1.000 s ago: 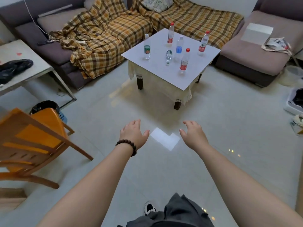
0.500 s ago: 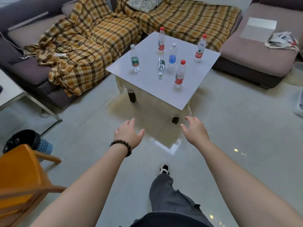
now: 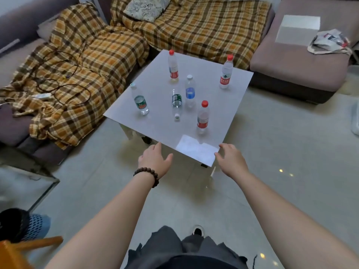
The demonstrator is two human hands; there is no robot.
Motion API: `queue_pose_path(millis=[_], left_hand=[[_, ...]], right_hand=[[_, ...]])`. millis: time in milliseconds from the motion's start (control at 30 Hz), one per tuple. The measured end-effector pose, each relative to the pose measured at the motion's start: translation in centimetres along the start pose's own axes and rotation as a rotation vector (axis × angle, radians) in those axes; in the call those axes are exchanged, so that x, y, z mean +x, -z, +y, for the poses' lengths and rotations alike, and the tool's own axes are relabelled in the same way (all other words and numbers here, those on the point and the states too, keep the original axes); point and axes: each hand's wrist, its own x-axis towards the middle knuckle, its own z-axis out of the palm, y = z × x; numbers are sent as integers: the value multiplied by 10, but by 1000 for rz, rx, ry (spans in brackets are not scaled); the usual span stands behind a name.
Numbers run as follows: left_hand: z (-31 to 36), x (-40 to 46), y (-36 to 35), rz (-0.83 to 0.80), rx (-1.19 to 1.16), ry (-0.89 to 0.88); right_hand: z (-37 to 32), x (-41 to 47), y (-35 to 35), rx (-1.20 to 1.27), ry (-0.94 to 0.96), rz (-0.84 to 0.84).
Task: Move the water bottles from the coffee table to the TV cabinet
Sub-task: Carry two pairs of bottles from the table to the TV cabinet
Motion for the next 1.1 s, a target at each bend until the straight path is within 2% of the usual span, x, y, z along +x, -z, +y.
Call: queue_pose_path(millis=[367,600,733,900,1100], left_hand=[[12,131,21,-87,13,-133],[-10,250,46,-178,0,-186],[-20,307,53,-209,44,-239],[-26,350,43,-245,59,-254],[-44,373,18,-278,61,-193]], right_hand=[[-28,98,-6,57,-129,45],[-66,165,-37,187,-351,35],[-81,202,-53,380,-483,149],[-86,245,-72,503,-526,247],[-78,287,-101,631,-555,353]])
